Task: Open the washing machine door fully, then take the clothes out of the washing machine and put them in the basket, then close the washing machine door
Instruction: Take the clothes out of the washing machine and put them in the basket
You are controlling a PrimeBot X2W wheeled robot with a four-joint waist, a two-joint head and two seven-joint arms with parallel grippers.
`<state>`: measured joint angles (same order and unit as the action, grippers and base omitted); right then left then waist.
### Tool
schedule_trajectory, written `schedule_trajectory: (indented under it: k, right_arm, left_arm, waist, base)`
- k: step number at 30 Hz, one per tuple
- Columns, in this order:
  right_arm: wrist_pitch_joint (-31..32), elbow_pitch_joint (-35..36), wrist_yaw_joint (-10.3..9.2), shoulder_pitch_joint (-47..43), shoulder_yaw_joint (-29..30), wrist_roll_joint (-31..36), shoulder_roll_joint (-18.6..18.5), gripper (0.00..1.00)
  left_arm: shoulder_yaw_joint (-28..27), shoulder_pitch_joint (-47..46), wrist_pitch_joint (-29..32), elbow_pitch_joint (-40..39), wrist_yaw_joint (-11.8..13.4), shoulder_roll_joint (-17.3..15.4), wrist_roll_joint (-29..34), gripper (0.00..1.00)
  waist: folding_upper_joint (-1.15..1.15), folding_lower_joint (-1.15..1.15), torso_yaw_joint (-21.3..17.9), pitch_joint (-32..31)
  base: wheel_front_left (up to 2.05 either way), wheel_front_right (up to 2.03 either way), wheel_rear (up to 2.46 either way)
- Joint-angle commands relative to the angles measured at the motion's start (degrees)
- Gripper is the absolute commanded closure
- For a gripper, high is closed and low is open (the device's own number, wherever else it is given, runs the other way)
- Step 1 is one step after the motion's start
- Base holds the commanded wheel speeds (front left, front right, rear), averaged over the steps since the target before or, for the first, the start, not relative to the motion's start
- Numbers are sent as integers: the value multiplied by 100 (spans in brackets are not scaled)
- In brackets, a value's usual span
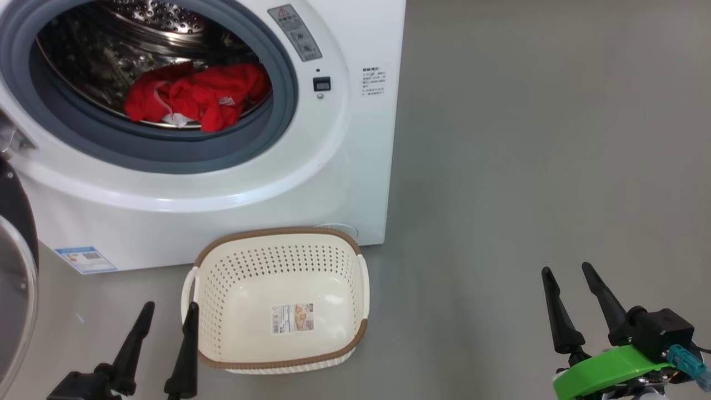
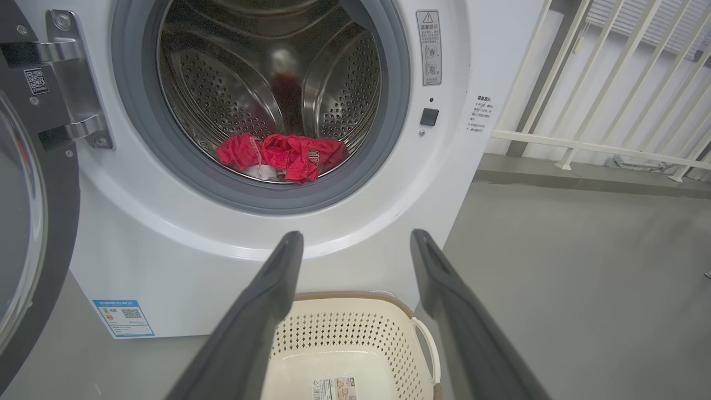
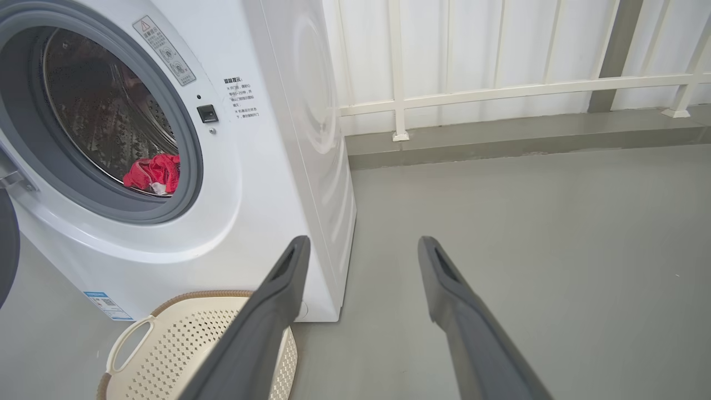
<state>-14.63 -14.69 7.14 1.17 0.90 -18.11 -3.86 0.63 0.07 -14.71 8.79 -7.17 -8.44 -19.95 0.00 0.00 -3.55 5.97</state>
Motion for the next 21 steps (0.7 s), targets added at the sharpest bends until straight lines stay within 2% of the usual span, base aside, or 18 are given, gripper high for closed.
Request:
schedule_trajectory:
  k: [1,21]
  right_arm:
    - [-37,140,35,64,-147,-13,-46,0]
    - [-37,128,35,113,-176,-10,-39,0]
  left_arm:
    - [-195,-185,-29,-154,-32,-106,-65,0]
    - [-216,-304,-29,-71,-32,-92,-78,0]
  waist:
    - [0,0,4,0]
    - [0,0,55,82]
  base:
    - [100,-100,0]
    - [98,-98,0]
